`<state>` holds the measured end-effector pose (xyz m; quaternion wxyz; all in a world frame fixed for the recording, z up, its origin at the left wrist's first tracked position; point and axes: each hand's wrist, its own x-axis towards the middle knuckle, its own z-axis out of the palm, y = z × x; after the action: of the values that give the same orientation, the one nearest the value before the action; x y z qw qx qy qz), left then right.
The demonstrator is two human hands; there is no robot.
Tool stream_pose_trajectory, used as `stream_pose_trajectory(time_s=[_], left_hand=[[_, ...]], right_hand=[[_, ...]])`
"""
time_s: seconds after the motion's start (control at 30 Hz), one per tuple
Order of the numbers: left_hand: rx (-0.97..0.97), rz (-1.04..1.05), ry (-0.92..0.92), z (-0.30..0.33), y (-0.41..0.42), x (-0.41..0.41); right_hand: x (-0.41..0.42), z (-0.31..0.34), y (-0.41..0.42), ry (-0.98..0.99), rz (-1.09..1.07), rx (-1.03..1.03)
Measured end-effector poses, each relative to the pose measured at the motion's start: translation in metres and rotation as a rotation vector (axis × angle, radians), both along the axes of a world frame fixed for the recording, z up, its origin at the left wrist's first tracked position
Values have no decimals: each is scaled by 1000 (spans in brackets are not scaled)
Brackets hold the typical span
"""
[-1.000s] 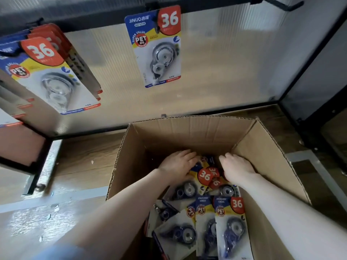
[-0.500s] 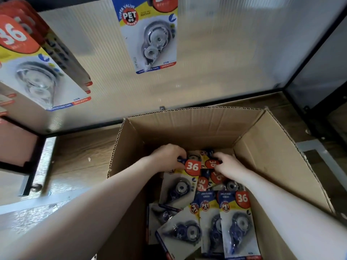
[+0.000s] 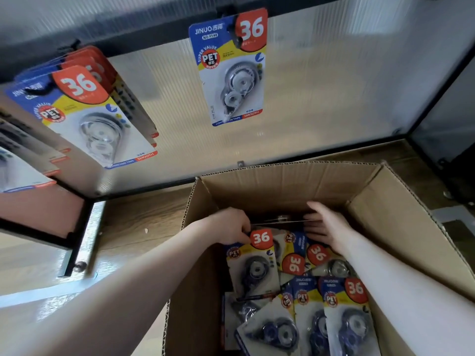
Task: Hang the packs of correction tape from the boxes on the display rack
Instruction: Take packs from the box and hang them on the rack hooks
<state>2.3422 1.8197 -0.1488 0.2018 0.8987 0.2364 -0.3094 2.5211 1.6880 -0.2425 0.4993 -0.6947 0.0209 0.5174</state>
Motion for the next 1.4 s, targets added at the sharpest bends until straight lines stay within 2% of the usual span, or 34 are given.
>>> stream_pose_trajectory(time_s=[0.1, 0.23, 0.47, 0.6, 0.83, 1.07, 1.4], left_hand=[[55, 31, -44, -1, 1, 0], [71, 53, -108, 6, 0, -1], [120, 83, -211, 35, -5, -18], [127, 99, -255, 59, -14, -25], [27, 261, -387, 109, -16, -39], [-28, 445, -622, 140, -10, -65], [36, 444, -843, 186, -6, -94]], right_hand=[[-6, -3, 2, -164, -32, -114], [-6, 4, -3, -223, -77, -206], [13, 41, -20, -504, -28, -110], [23, 69, -21, -660, 153, -110], [23, 147, -21, -719, 270, 105], [17, 196, -19, -880, 328, 291], [-18, 257, 3, -1089, 331, 454]])
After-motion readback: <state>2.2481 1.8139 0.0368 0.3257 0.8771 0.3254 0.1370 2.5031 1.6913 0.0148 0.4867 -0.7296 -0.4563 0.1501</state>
